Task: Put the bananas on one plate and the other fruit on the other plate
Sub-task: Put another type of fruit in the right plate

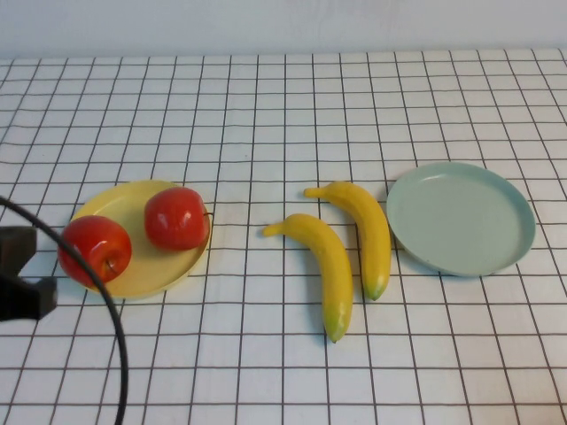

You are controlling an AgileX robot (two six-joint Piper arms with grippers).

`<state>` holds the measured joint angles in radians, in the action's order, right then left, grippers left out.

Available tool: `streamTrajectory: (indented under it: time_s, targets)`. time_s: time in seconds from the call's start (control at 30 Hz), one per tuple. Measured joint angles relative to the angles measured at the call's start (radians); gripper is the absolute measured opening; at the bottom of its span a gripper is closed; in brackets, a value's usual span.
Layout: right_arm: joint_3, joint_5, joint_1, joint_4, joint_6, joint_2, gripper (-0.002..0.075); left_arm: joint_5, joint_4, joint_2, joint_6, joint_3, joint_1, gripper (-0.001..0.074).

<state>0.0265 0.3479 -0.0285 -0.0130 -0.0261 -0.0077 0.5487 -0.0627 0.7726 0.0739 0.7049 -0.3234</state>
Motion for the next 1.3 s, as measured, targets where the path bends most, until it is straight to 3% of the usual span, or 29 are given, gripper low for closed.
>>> streamTrajectory:
  time_s: [0.23,0.5,0.63,0.83,1.0,1.1,1.3]
  targets:
    - [0.000,0.000,0.000,0.000,0.000,0.000,-0.0015,0.229,-0.121,-0.185,0.102,-0.037,0.000,0.0000]
    - [0.000,0.000,0.000,0.002,0.000,0.000,-0.0015,-0.012,-0.215,-0.487,0.173,-0.331,0.009,0.0000]
    - [0.000,0.000,0.000,0.002,0.000,0.000,-0.0015,-0.052,-0.218,-0.645,0.201,-0.487,0.042,0.0000]
    - [0.000,0.002,0.000,0.002,0.000,0.000,-0.0015,-0.071,-0.155,-0.781,0.173,-0.620,0.108,0.0000]
    - [0.002,0.002,0.000,0.002,0.000,0.000,-0.0015,-0.129,-0.033,-0.784,0.005,-0.695,0.159,0.0000]
    - [0.003,0.002,0.000,0.002,0.000,0.000,-0.0015,-0.174,0.077,-0.784,-0.103,-0.726,0.173,0.0000]
    - [0.003,0.002,0.000,0.005,0.000,0.000,-0.0015,-0.166,0.201,-0.784,-0.130,-0.728,0.179,0.0000]
